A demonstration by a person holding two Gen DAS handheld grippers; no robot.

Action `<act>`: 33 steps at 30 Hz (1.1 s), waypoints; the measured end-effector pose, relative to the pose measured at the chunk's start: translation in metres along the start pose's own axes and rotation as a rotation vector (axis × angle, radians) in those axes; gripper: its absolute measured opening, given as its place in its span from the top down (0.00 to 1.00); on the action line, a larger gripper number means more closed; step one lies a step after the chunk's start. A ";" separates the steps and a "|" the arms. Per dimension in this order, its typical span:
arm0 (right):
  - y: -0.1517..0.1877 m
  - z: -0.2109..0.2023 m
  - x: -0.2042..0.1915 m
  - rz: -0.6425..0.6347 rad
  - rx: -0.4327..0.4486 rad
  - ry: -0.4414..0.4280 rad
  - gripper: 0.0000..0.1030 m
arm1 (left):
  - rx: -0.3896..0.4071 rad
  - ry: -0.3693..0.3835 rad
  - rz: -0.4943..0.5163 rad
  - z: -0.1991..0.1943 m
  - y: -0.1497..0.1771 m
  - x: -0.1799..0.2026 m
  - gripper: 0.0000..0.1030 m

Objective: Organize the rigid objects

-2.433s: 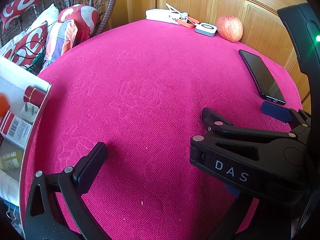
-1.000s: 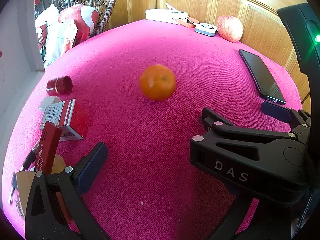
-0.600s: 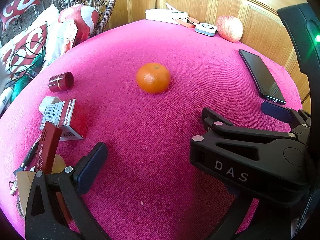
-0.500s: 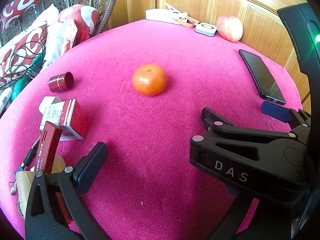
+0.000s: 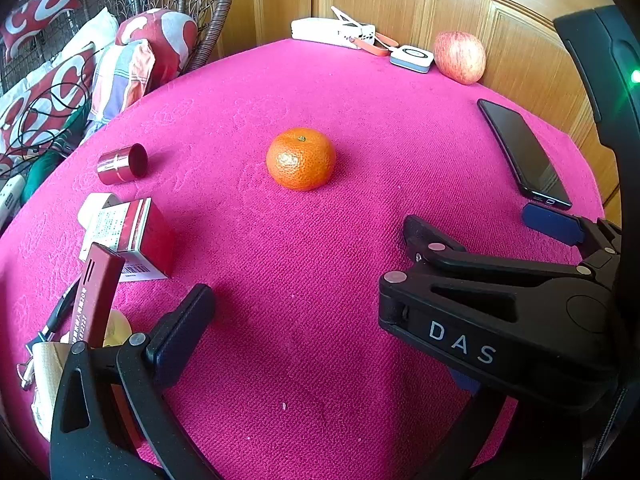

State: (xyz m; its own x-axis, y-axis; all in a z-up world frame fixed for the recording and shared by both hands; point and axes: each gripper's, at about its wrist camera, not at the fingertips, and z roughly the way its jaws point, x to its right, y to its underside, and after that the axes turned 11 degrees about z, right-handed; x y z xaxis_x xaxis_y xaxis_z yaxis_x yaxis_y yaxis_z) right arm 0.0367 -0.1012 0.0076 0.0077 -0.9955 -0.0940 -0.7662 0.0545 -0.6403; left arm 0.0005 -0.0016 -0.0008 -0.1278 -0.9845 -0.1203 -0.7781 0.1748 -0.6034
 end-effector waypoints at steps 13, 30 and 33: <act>-0.003 0.001 -0.001 -0.036 -0.032 -0.019 0.00 | 0.001 0.000 0.000 0.000 0.000 0.000 0.00; -0.017 0.011 -0.002 -0.301 -0.179 -0.167 0.00 | 0.000 -0.001 0.001 0.000 -0.001 -0.001 0.00; -0.021 0.013 -0.004 -0.325 -0.213 -0.166 0.00 | 0.000 -0.001 0.001 0.000 -0.001 -0.001 0.00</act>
State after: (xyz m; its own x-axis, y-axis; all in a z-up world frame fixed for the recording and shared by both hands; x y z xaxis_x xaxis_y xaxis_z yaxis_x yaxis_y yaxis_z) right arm 0.0608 -0.0976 0.0112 0.3614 -0.9313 -0.0456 -0.8220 -0.2951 -0.4871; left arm 0.0010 -0.0010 -0.0004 -0.1280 -0.9843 -0.1217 -0.7778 0.1758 -0.6034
